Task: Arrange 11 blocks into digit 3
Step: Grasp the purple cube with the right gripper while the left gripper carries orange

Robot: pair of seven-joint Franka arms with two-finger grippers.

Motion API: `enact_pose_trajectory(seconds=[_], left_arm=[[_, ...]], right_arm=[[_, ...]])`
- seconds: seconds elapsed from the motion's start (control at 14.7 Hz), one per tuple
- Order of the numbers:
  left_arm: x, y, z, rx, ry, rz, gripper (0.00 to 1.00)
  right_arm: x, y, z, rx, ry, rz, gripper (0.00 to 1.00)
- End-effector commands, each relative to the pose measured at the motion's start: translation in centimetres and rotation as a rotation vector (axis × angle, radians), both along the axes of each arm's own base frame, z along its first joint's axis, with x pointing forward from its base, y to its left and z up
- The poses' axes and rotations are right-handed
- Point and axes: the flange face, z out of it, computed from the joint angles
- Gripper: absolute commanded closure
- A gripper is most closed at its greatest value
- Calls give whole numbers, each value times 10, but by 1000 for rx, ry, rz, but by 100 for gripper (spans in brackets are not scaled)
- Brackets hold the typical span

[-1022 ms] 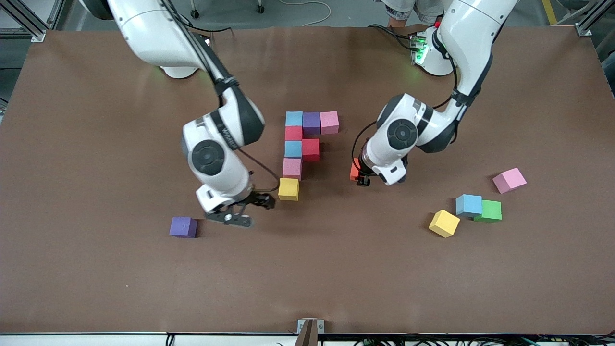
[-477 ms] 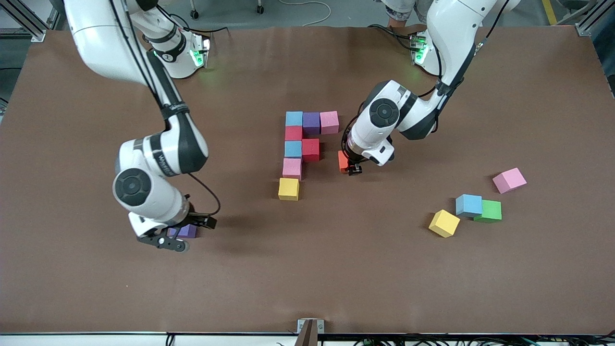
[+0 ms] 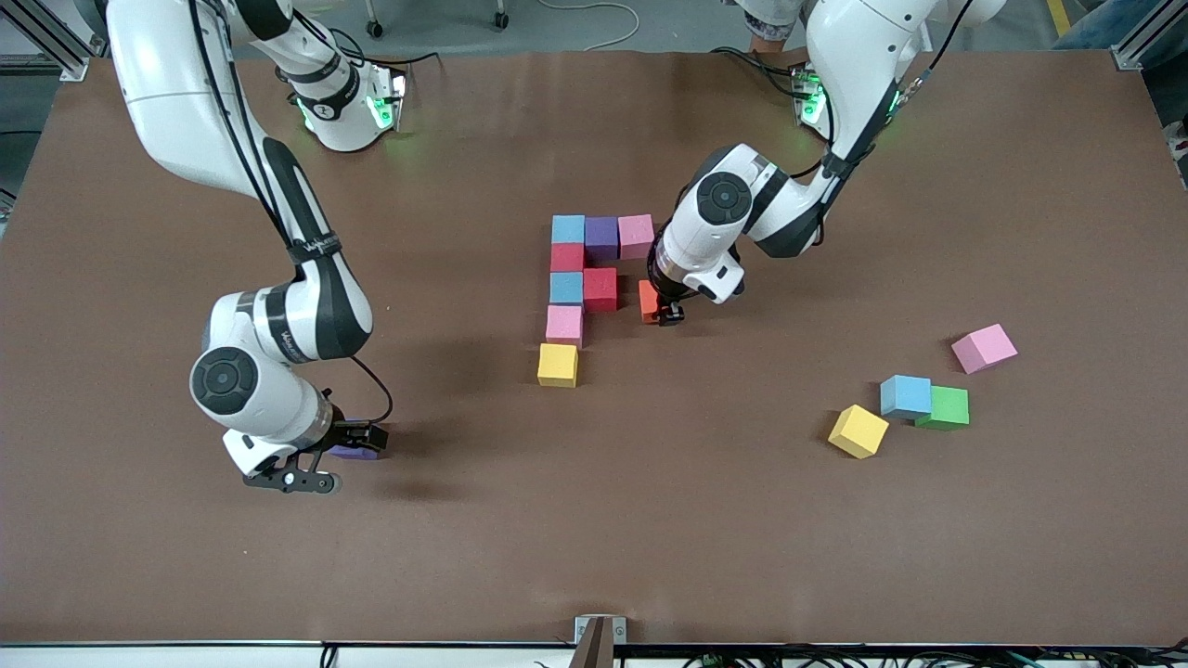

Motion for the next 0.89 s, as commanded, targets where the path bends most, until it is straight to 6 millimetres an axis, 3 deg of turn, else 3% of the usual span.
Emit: enact_pose_trajectory(seconds=[0.0,0.27,0.68,0.82], left_arm=[[-3,-2,-7,-4,-23,-13,81],[-11,-11,-13,-10,-36,-44,83],[-26,-11,-22,-23,-88,-101,84],[-28,-11,-25,-25,-89,-105,84]], right_arm=[[-8,-18,-17,7,-27,2,0],[-8,-22,-20,6,-24,0,0],[-13,-21,-42,-1,5,-6,1],[-13,-22,-43,-1,10,-6,17]])
